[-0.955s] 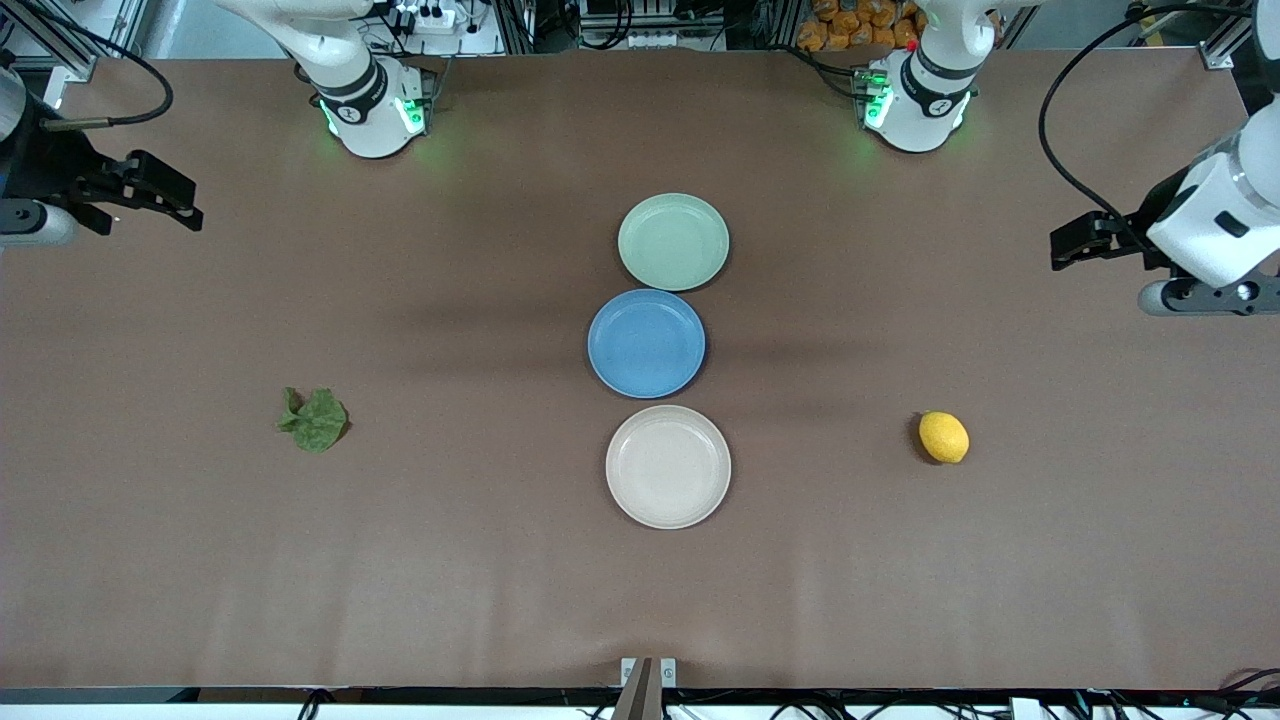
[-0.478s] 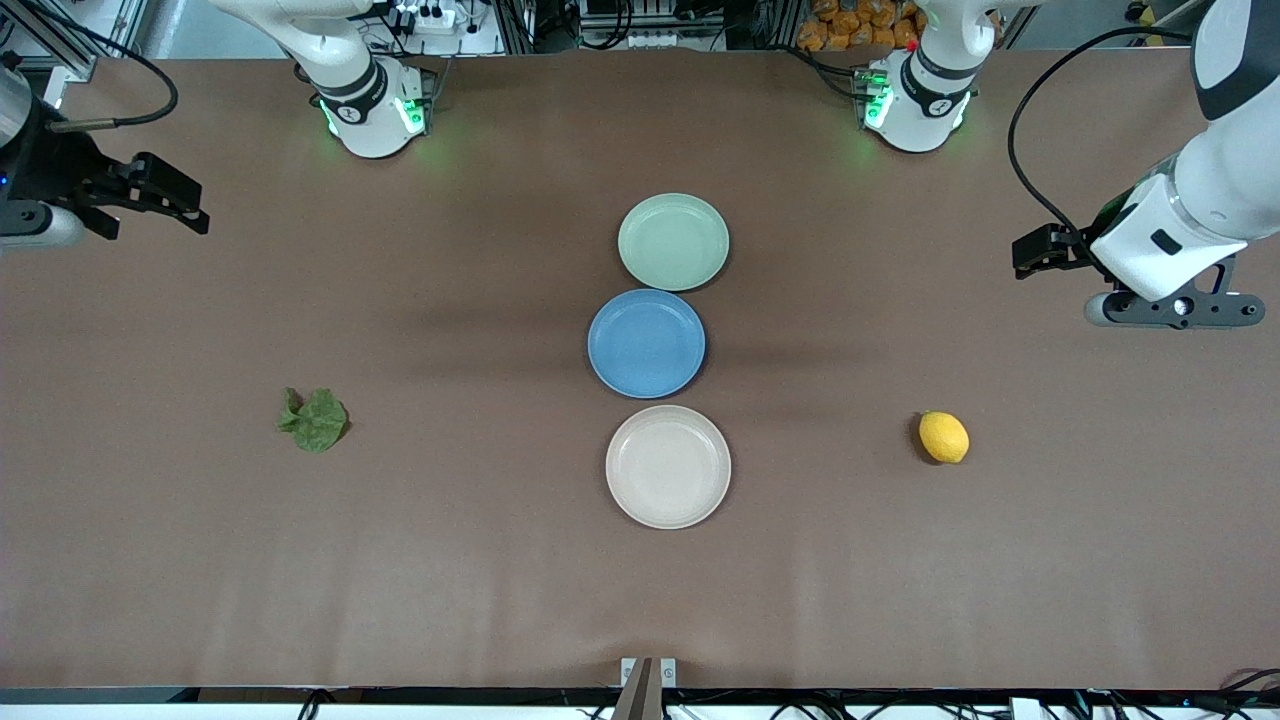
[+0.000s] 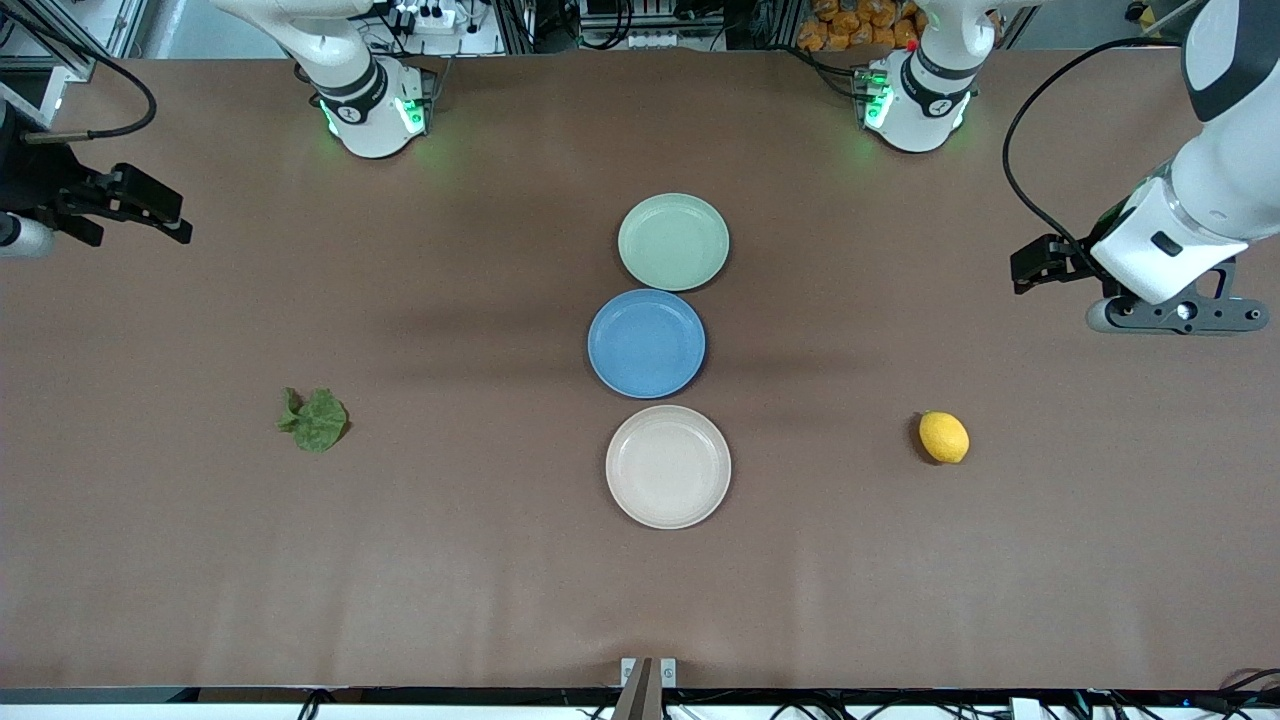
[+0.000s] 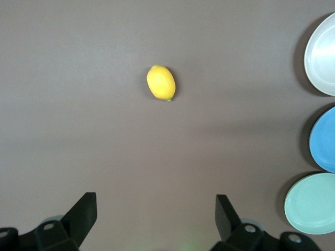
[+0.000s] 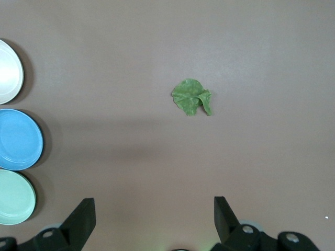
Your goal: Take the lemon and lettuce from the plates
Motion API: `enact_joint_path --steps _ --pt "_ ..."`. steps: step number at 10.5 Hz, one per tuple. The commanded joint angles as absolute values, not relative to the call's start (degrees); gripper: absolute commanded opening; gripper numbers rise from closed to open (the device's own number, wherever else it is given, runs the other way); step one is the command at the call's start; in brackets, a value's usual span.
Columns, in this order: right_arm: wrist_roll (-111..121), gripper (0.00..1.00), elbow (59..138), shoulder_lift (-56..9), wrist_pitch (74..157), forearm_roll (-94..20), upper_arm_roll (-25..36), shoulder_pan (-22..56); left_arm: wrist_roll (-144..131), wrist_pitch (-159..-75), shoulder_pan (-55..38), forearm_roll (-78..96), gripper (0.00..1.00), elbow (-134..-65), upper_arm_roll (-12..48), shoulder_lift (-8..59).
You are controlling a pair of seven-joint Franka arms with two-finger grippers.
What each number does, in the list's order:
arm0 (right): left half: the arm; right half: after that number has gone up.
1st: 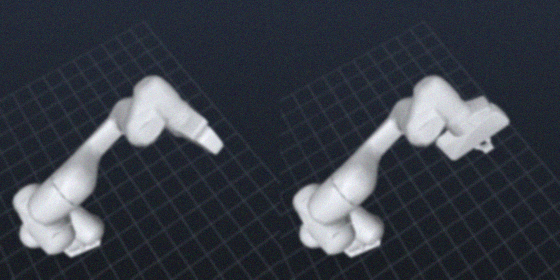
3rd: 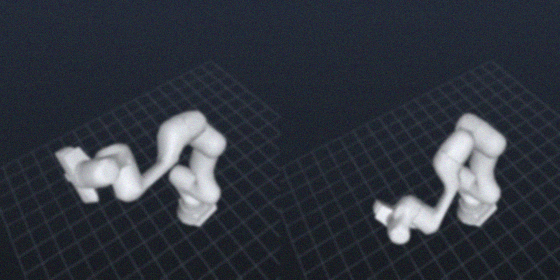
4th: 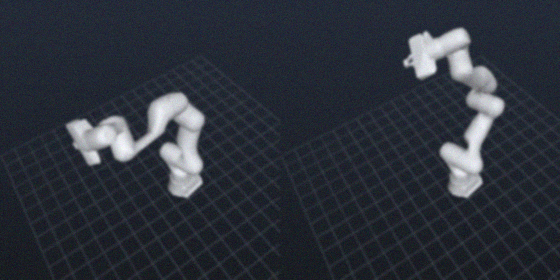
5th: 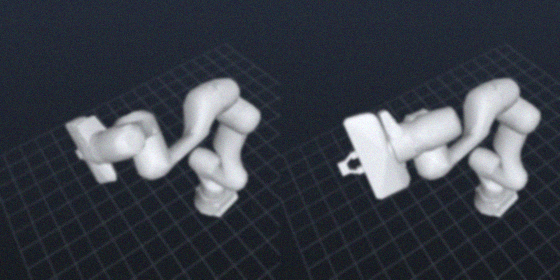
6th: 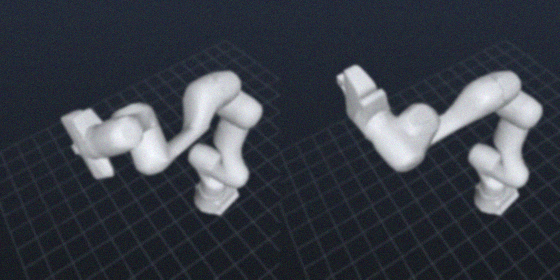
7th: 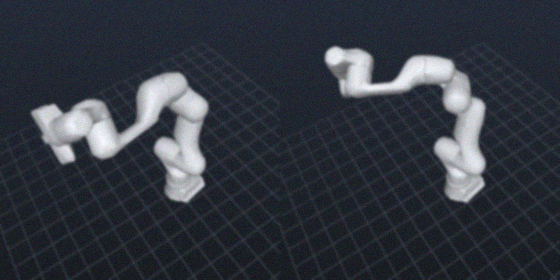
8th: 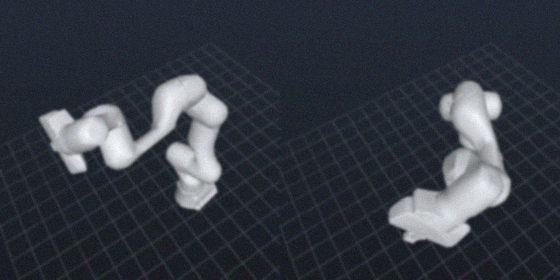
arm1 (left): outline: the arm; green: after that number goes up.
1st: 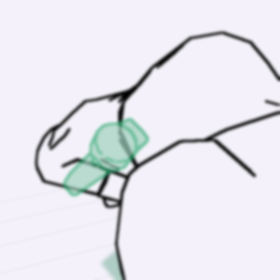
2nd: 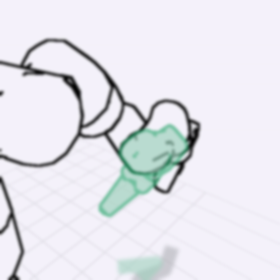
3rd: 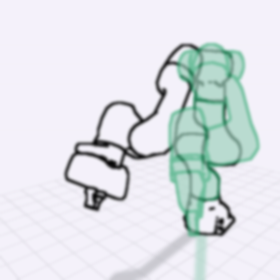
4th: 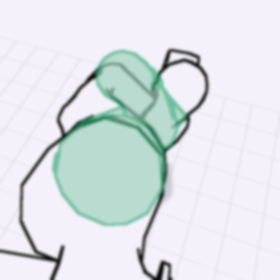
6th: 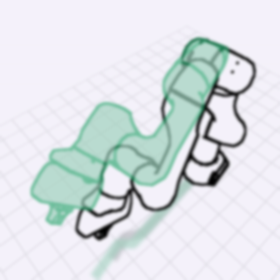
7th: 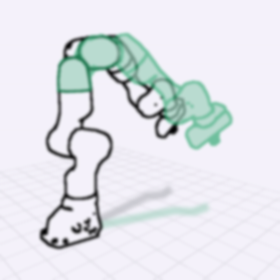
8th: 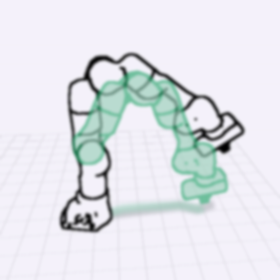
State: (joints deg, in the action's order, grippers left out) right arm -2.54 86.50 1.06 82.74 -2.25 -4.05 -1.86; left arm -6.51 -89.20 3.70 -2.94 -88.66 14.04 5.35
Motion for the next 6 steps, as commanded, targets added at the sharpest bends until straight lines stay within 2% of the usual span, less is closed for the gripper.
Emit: enact_joint_path --steps 1,6 --pt "-2.2 1.0 86.4 1.1 82.9 -3.2 -4.3 -2.3 -6.2 -91.8 4.3 -1.4 1.0 -90.9 14.1 3.2" --pt "-2.2 1.0 86.4 2.1 82.9 -2.9 -4.2 -2.5 -6.2 -93.5 4.3 -1.5 1.0 -90.7 13.9 2.9"
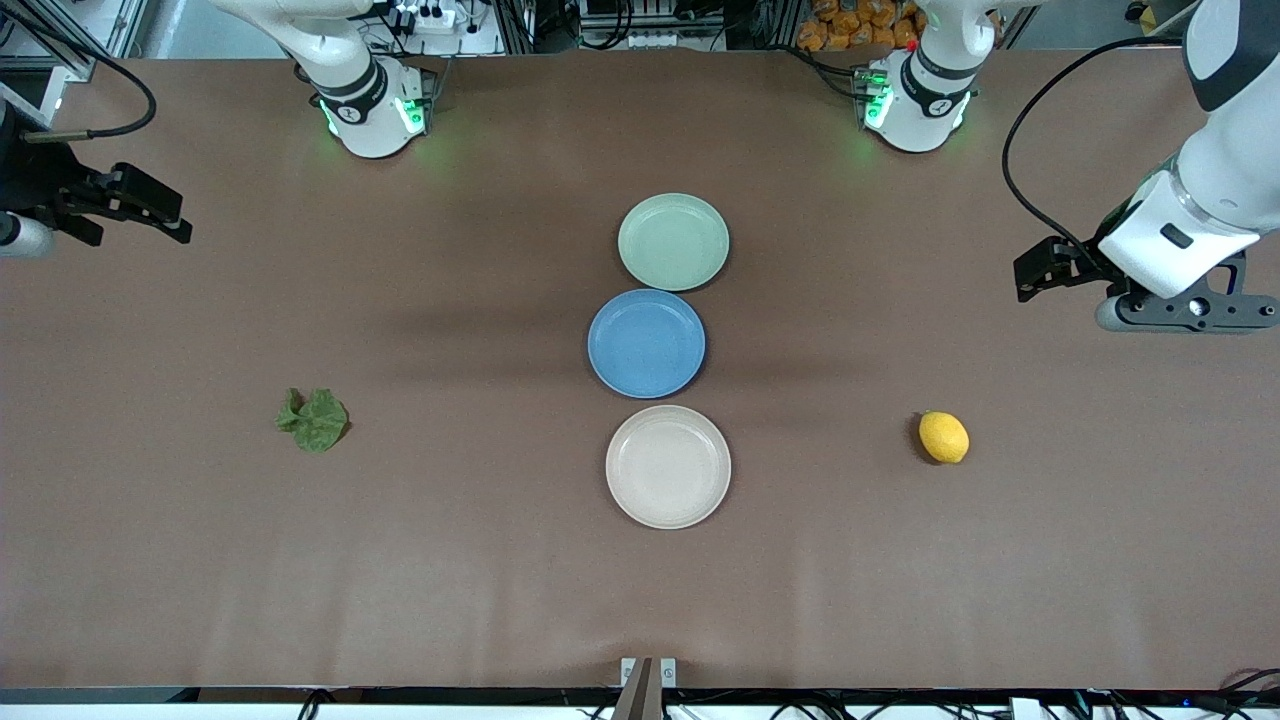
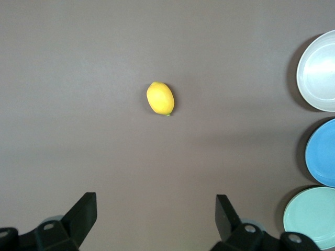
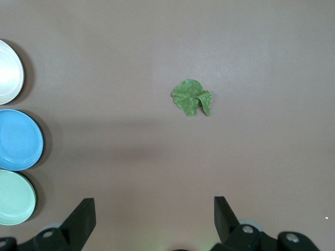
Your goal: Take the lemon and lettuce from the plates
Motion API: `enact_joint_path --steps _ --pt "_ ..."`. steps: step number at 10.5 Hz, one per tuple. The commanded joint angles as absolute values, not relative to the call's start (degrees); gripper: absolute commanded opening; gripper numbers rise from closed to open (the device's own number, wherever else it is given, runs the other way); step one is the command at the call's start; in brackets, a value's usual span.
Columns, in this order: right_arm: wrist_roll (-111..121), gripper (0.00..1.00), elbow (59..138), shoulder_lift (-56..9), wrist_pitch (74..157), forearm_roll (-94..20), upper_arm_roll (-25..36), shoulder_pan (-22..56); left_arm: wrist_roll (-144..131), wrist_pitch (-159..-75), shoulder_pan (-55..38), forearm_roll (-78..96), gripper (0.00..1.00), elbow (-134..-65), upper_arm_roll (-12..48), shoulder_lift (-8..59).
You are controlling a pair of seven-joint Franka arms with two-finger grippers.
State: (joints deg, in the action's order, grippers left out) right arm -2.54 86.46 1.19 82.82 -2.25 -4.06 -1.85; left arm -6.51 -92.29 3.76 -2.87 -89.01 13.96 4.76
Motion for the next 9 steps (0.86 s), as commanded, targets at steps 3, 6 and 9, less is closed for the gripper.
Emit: enact_joint_path --steps 3,6,9 --pt "-2.2 1.0 86.4 2.4 82.9 -2.9 -4.2 -2.5 -6.2 -94.0 4.3 -1.6 1.0 -90.7 13.6 2.6" --pt "-2.2 1.0 86.5 2.5 82.9 -2.8 -4.2 -2.5 -6.3 -94.0 4.2 -1.5 1.0 -90.5 13.9 2.5" --pt "-2.2 1.0 86.9 2.5 82.9 -2.7 -4.2 -2.5 -7.5 -94.0 4.0 -1.4 1.0 -89.6 13.7 2.5"
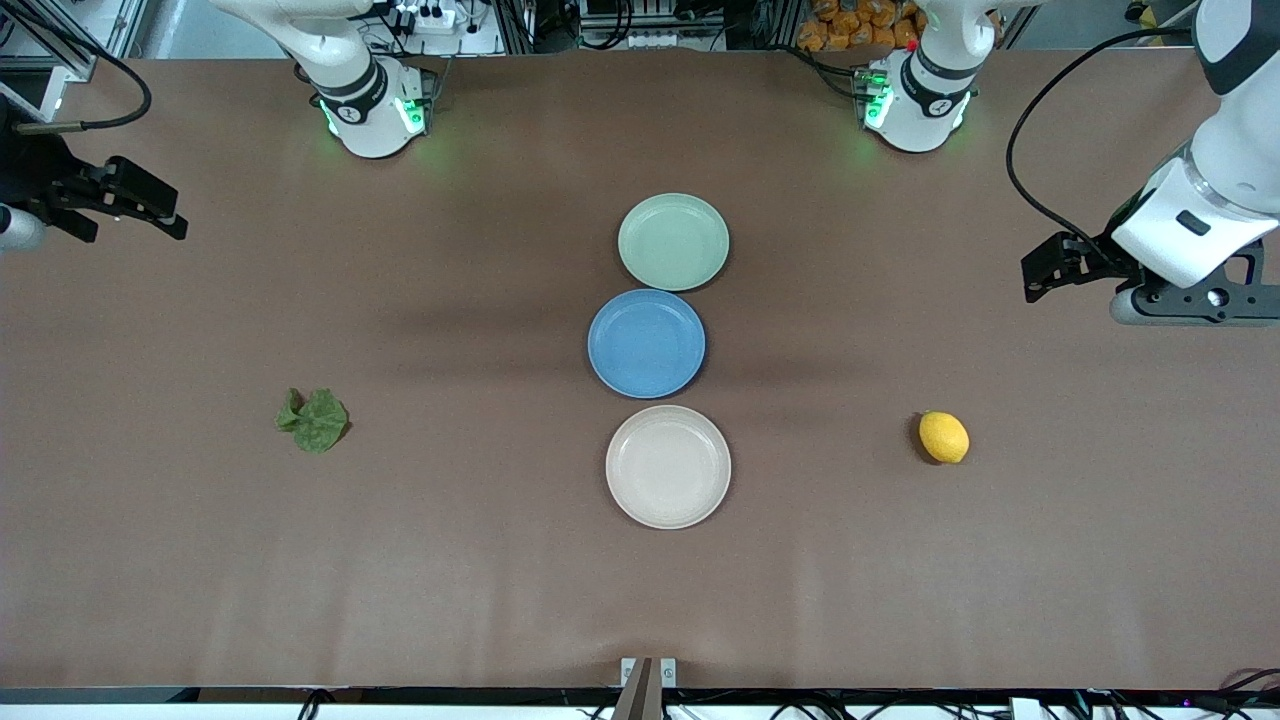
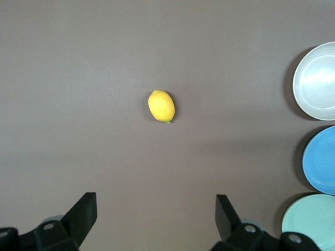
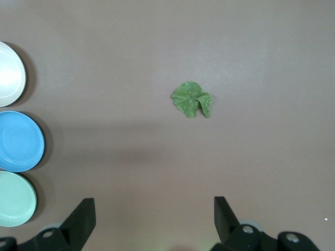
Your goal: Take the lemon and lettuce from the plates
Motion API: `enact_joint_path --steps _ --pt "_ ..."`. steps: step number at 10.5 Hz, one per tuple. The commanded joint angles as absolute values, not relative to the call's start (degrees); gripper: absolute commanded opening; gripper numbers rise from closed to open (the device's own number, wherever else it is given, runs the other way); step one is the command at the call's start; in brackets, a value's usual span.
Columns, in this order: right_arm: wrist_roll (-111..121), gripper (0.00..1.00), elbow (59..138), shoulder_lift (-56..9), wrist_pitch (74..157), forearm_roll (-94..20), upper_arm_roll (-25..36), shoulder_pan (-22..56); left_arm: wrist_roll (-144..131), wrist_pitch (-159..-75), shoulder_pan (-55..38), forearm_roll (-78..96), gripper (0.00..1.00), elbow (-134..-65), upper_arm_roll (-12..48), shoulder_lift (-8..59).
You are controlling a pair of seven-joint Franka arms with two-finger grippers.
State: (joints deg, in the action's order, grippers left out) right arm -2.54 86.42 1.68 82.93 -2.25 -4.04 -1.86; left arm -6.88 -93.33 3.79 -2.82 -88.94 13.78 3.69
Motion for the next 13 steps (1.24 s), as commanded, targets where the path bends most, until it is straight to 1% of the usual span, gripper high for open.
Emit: enact_joint_path --steps 1,2,3,4,13 --pt "-2.2 1.0 87.1 2.5 82.9 -2.7 -4.2 -2.5 -7.5 -94.0 3.3 -1.4 1.0 -89.6 13.0 2.5" --pt "-2.2 1.0 87.2 2.6 82.9 -2.7 -4.2 -2.5 -7.6 -94.0 1.2 -1.5 1.0 -89.6 11.4 2.5" --pt "-2.2 1.0 87.2 2.6 82.9 -2.7 -4.2 -2.5 -7.7 -94.0 -2.1 -1.5 1.0 -89.6 7.9 2.5" --pt "-2.2 1.0 87.2 2.5 82.9 -2.7 -4.2 -2.5 -7.7 -94.0 -2.9 -1.4 1.0 -89.6 6.7 2.4" --pt "-1.7 1.0 86.3 1.6 82.8 -2.5 -4.2 -2.7 -7.2 -93.8 -1.8 -0.7 1.0 -89.6 7.1 2.1"
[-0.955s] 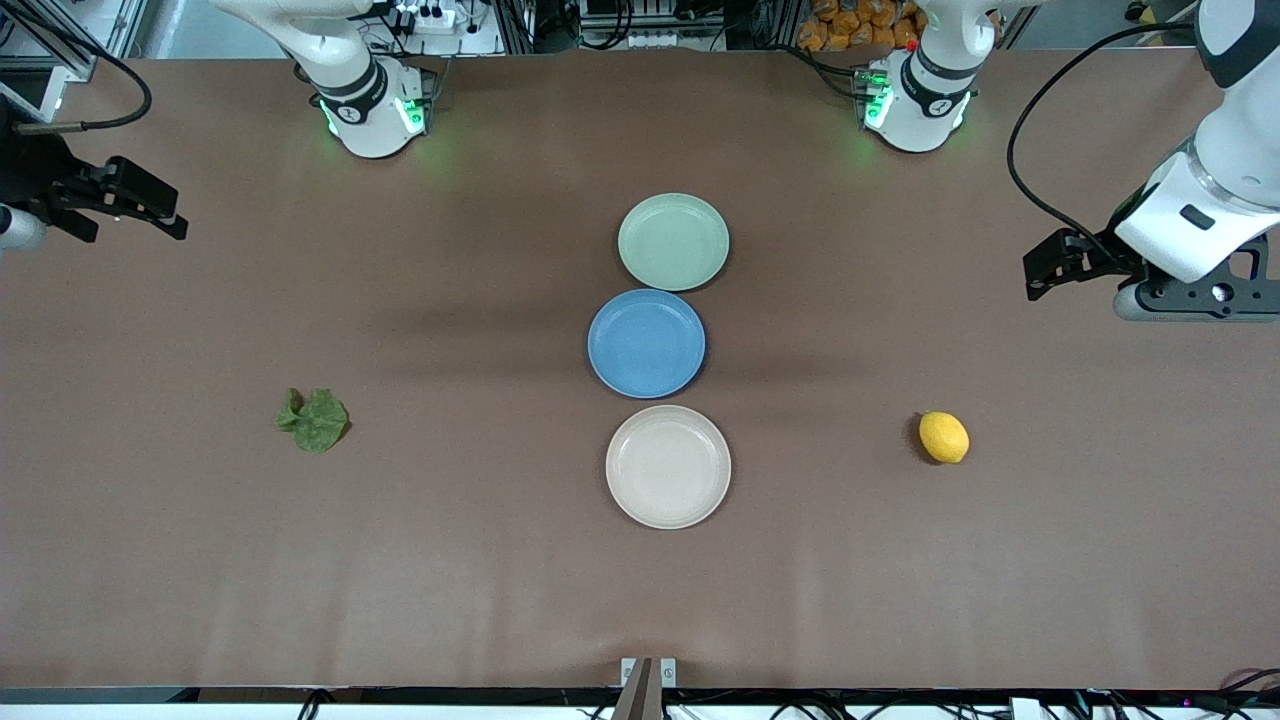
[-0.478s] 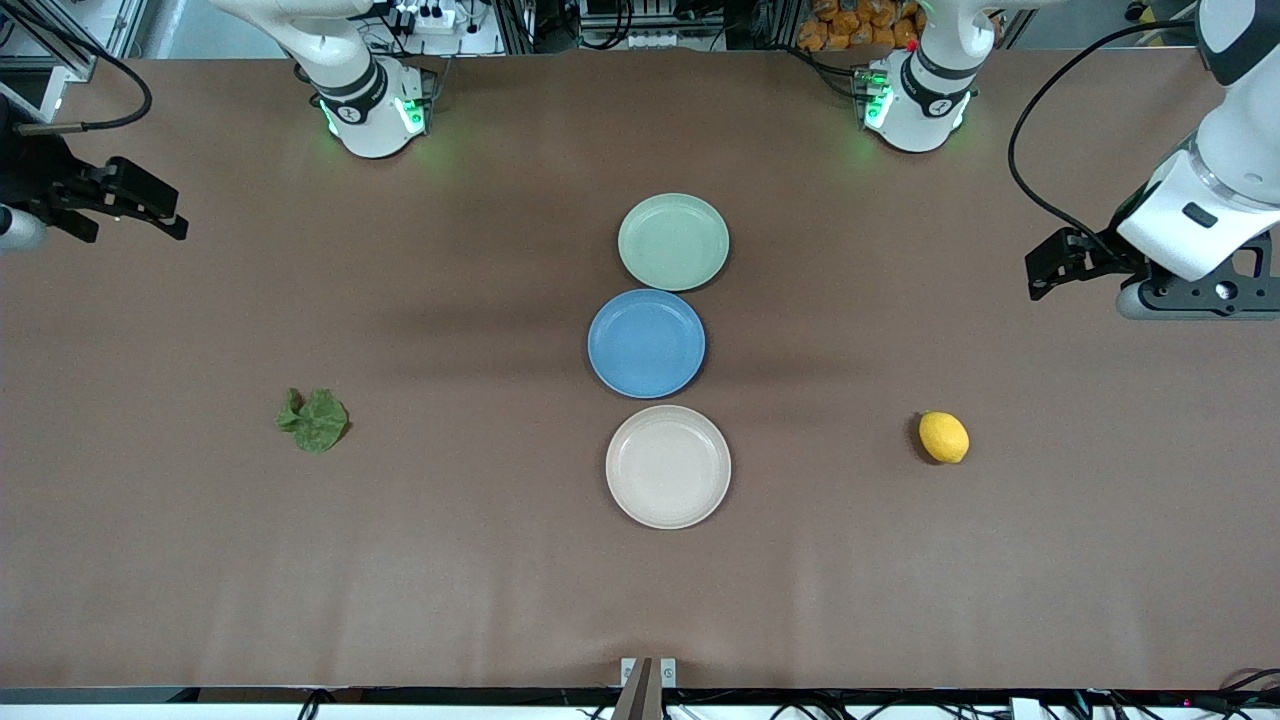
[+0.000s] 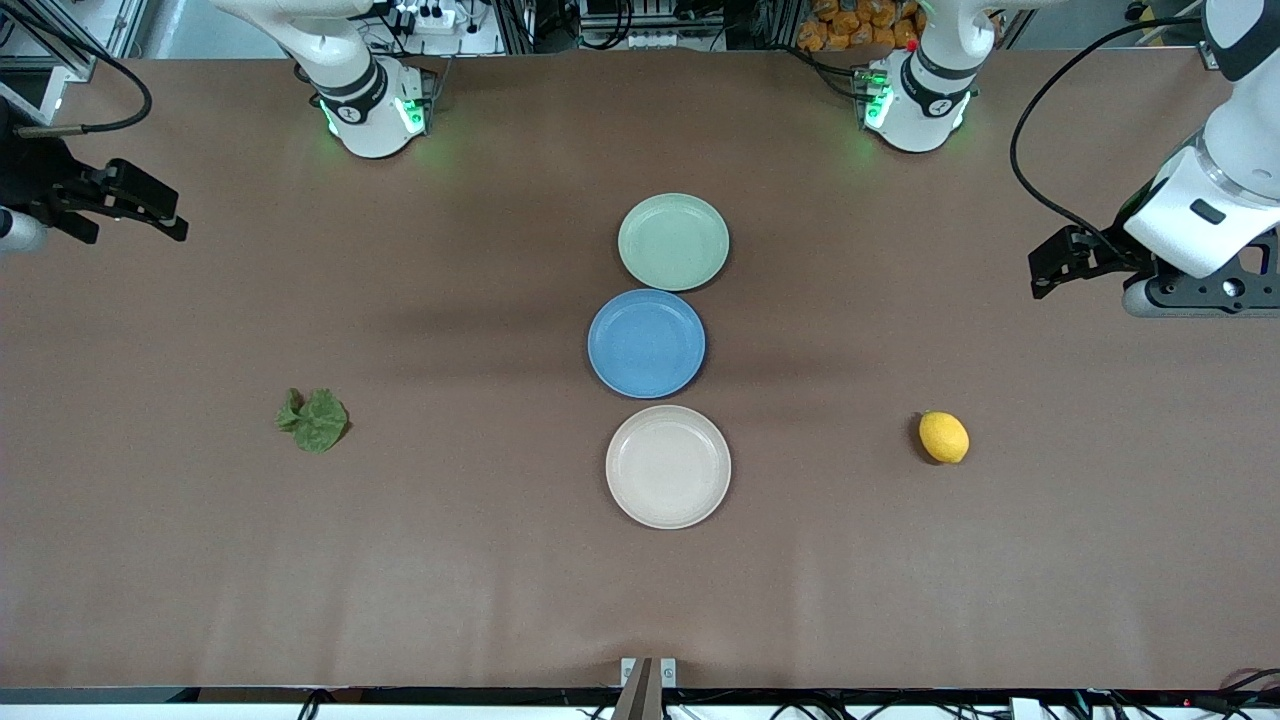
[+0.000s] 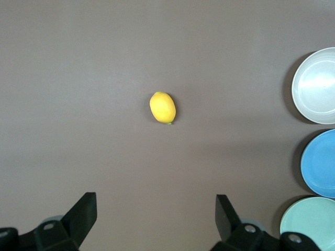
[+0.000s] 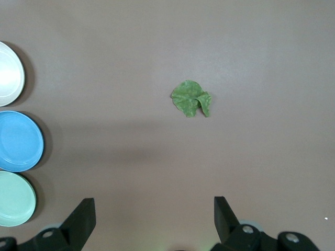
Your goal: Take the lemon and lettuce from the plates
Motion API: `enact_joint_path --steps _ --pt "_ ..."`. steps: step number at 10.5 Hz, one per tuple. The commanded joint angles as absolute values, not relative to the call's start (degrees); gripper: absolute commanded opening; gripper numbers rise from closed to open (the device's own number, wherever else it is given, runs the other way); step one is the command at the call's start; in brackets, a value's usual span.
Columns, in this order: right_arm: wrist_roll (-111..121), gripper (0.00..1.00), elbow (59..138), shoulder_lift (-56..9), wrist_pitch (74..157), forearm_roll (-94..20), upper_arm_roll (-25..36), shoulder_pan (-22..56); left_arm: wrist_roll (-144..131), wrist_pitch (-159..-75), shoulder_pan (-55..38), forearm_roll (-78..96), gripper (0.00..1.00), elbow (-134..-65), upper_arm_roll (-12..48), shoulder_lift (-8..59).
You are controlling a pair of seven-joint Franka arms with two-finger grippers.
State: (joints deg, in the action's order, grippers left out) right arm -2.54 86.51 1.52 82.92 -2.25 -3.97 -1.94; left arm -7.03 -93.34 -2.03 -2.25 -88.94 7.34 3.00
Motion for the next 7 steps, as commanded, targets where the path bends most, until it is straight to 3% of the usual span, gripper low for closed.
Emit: enact_joint_path --steps 1,7 --pt "-1.8 1.0 86.3 1.6 82.8 -2.6 -4.2 -2.7 -7.4 -93.7 -2.0 -0.7 1.0 -89.6 7.1 2.2" --pt "-1.8 1.0 86.4 1.6 82.8 -2.5 -4.2 -2.6 -8.7 -93.4 -2.4 -0.8 1.0 -89.8 7.3 2.2"
